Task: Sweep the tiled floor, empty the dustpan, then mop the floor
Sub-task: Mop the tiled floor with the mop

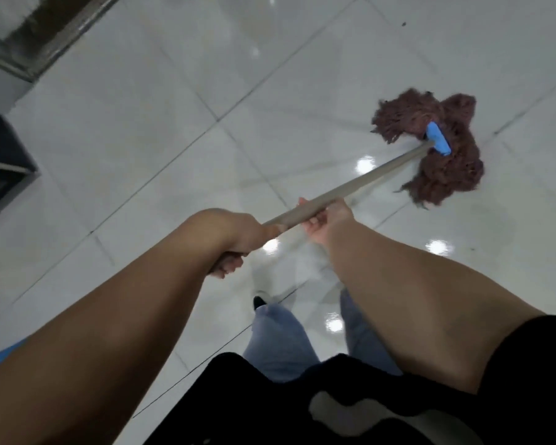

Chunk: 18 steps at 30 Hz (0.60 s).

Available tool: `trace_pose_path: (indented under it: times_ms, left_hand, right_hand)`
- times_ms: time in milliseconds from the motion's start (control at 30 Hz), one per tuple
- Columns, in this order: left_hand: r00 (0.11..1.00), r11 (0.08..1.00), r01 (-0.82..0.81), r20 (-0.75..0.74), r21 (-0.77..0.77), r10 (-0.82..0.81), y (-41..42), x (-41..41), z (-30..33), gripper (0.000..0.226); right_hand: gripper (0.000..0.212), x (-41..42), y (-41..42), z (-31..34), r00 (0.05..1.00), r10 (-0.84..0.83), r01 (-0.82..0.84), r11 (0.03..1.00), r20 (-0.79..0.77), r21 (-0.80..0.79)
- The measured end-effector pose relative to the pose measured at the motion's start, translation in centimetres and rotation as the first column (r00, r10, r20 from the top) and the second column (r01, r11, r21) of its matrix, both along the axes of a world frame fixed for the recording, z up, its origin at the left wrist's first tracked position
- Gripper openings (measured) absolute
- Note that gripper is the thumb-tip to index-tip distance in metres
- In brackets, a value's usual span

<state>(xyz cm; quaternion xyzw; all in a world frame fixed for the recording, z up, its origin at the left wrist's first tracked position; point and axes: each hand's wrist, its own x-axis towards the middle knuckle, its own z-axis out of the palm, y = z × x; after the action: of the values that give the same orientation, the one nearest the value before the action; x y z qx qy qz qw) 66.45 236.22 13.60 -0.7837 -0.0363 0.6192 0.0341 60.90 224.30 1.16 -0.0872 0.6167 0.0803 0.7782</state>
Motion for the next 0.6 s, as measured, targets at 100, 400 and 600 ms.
trace_pose_path:
  times_ms: [100,400,600]
  left_hand:
    - [0.999,0.997,0.052,0.002,-0.060,-0.052,-10.2,-0.2,-2.0,0.064]
    - [0.980,0.970,-0.088,-0.192,-0.228,0.044,-27.9,-5.9,-7.3,0.057]
    - [0.973,0.959,-0.169,-0.196,-0.227,0.125,-21.7,-8.0,-7.4,0.057]
  right_hand:
    - [0.035,-0.2,-9.2,0.2,1.000,-0.012,0.012,0.997,-0.004,-0.074]
    - [0.043,-6.2,-27.0,-1.9,0.983,-0.128,0.089,0.958,-0.130,-0.272]
    - [0.043,-7.5,-23.0,-3.0,0.977,0.032,-0.087,0.962,-0.209,-0.258]
